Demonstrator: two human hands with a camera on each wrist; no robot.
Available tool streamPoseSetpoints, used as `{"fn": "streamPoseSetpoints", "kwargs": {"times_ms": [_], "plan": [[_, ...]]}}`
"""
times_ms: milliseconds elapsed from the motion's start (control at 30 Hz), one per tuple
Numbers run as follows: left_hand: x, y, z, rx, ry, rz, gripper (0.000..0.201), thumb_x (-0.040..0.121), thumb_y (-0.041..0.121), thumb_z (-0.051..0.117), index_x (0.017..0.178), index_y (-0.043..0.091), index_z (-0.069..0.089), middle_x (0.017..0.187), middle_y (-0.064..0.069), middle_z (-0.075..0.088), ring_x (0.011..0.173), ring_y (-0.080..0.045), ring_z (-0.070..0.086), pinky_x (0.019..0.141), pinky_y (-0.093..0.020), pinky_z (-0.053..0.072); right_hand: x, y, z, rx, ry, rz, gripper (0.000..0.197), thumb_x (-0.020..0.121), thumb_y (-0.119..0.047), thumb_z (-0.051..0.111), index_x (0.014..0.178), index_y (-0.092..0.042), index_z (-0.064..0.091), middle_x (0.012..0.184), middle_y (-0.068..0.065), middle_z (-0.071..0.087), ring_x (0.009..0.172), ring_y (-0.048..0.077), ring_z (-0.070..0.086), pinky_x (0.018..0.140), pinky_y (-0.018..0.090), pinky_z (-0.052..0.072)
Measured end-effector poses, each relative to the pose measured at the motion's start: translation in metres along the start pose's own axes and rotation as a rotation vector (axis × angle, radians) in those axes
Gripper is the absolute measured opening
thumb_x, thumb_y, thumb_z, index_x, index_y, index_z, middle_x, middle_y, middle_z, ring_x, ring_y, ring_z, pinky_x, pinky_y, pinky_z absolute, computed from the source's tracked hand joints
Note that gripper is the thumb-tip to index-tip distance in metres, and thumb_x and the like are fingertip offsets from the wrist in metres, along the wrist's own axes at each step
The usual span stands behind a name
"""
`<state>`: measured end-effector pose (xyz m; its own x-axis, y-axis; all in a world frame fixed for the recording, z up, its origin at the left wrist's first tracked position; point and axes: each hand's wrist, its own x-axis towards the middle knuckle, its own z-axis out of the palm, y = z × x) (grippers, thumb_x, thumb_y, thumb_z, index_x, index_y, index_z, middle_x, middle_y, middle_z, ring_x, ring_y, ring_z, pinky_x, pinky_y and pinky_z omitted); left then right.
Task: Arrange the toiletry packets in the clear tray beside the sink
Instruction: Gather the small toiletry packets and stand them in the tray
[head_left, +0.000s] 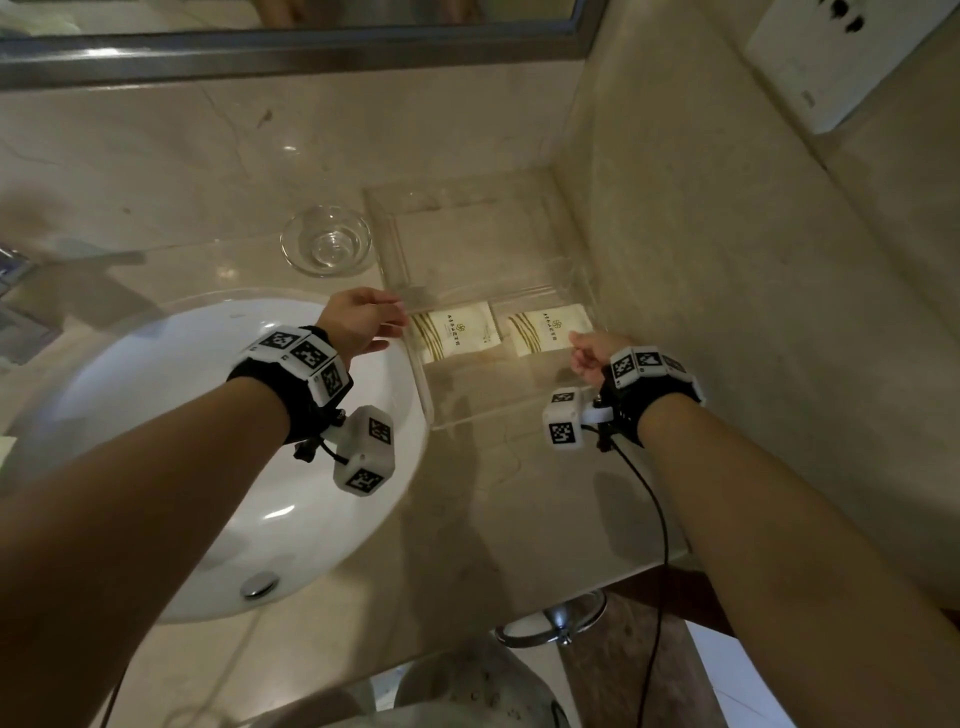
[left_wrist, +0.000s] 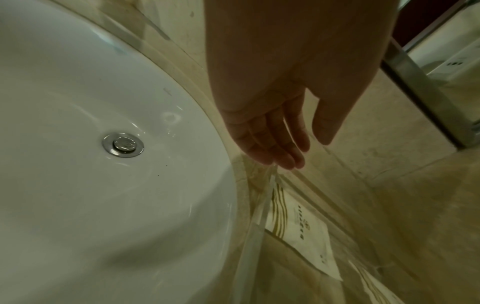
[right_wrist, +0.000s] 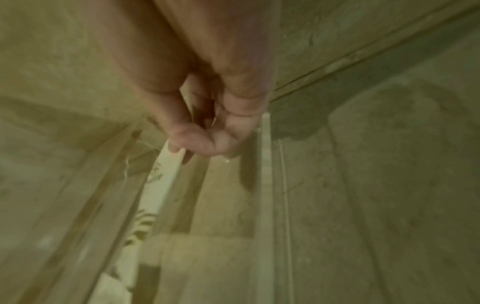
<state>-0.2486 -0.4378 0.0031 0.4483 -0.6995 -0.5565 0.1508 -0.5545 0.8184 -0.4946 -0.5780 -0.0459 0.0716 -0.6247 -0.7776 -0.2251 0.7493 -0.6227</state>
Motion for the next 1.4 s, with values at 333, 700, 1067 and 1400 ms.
{"fn": "streamPoseSetpoints", "kwargs": {"times_ms": [333, 700, 1067, 1400], "plan": [[0.003, -0.002, -0.001, -0.029, 0.029, -0.012, 0.011, 0.09, 0.017, 0.057, 0.08, 0.019, 0.055, 0.076, 0.0, 0.062, 0.067, -0.011, 0.057, 0.067, -0.023, 0.045, 0.016, -0.01, 0.022, -0.05, 0.13, -0.032, 0.026, 0.092, -0.024, 0.057, 0.067, -0.016, 0.052, 0.068, -0.003, 0.054, 0.057, 0.009, 0.05, 0.065, 0.024, 0.047], [-0.005, -0.009, -0.024, -0.047, 0.068, -0.023, 0.008, 0.09, 0.017, 0.057, 0.083, 0.017, 0.054, 0.077, 0.0, 0.062, 0.069, -0.012, 0.057, 0.068, -0.022, 0.046, -0.04, -0.015, 0.048, -0.634, 0.149, -0.132, 0.019, 0.097, -0.022, 0.043, 0.107, -0.011, 0.056, 0.121, 0.009, 0.054, 0.109, 0.026, 0.056, 0.095, 0.039, 0.049], [-0.045, -0.023, -0.123, -0.142, 0.188, 0.043, 0.016, 0.091, 0.012, 0.052, 0.076, 0.017, 0.056, 0.078, -0.001, 0.062, 0.068, -0.012, 0.057, 0.066, -0.021, 0.045, -0.085, -0.016, 0.188, -0.777, 0.075, -0.396, 0.021, 0.094, -0.013, 0.048, 0.11, -0.005, 0.059, 0.093, 0.006, 0.063, 0.092, 0.024, 0.062, 0.086, 0.036, 0.05], [-0.119, -0.105, -0.285, -0.296, 0.461, -0.064, 0.018, 0.091, 0.011, 0.053, 0.074, 0.017, 0.055, 0.074, -0.001, 0.061, 0.065, -0.012, 0.056, 0.057, -0.019, 0.043, -0.184, 0.078, 0.374, -0.562, -0.374, -0.267, 0.03, 0.091, -0.009, 0.047, 0.061, -0.007, 0.049, 0.054, 0.005, 0.042, 0.026, 0.012, 0.036, 0.041, 0.018, 0.031]]}}
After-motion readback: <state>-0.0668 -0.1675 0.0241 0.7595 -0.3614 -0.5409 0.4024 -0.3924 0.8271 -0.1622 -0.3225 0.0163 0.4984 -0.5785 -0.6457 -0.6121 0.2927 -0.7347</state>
